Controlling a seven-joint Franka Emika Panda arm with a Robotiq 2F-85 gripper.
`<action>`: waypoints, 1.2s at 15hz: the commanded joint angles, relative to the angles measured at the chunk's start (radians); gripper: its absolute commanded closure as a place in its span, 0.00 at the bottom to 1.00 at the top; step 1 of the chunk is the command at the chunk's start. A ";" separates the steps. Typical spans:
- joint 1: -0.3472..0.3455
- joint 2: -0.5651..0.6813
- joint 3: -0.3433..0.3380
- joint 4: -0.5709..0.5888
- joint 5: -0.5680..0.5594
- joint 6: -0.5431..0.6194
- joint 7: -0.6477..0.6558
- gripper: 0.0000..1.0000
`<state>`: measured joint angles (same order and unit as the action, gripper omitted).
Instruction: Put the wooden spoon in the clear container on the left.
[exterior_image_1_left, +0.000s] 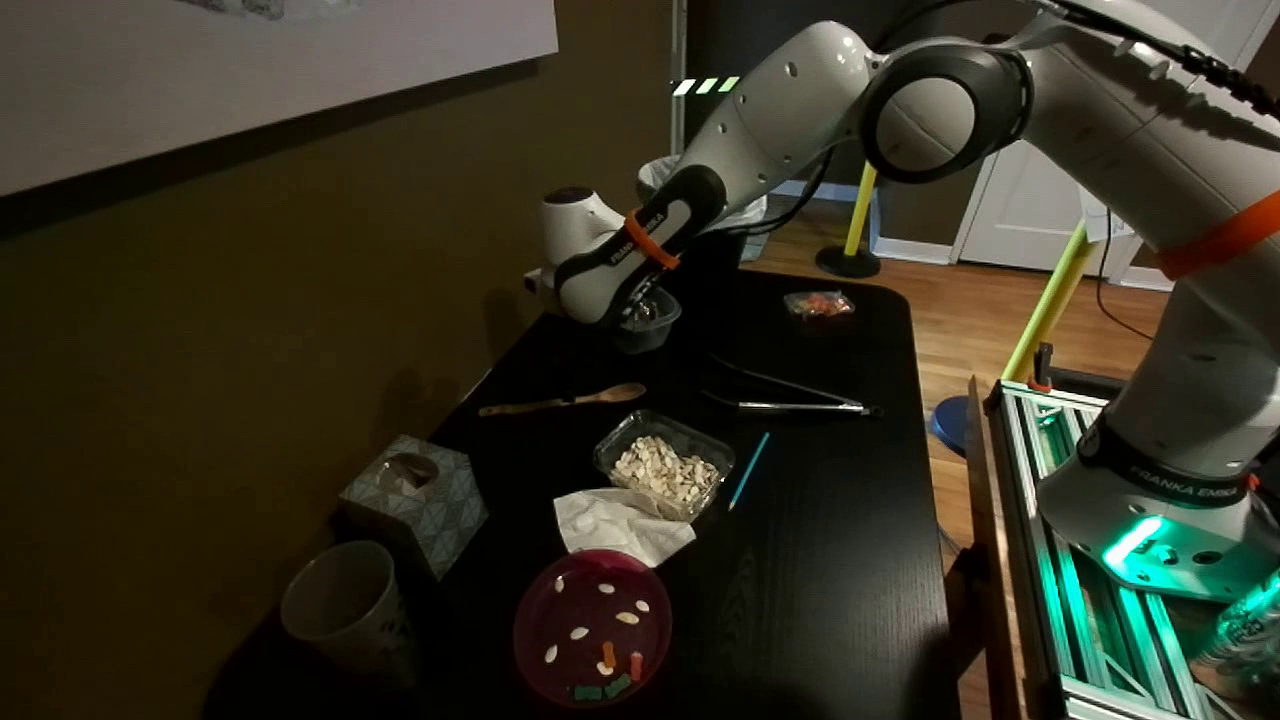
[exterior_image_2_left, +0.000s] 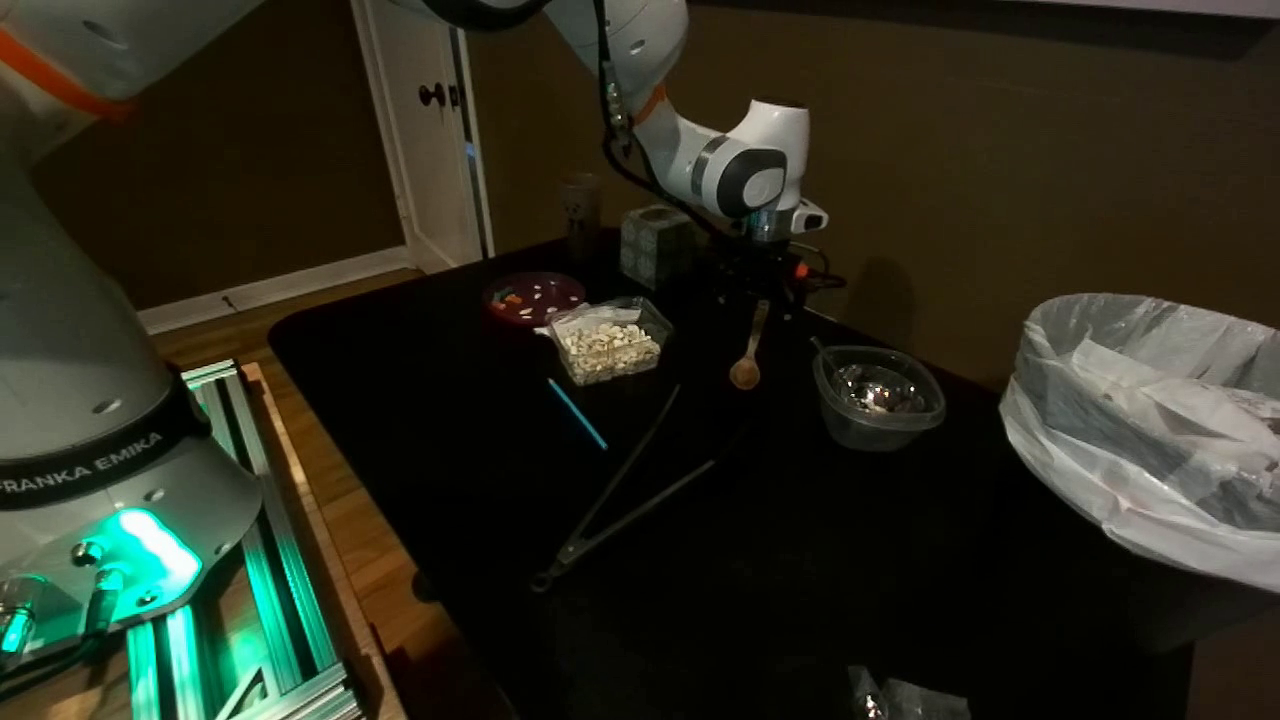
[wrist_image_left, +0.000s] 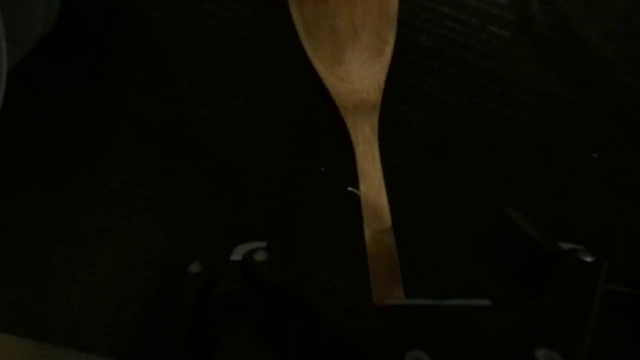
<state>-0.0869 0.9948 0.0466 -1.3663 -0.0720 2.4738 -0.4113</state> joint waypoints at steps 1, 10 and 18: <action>0.053 0.012 -0.076 -0.056 -0.102 0.081 0.053 0.00; 0.080 0.027 -0.096 -0.084 -0.147 0.102 0.124 0.15; 0.041 0.039 -0.073 -0.023 -0.091 0.054 0.181 0.77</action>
<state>-0.0238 1.0180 -0.0412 -1.4226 -0.1888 2.5543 -0.2537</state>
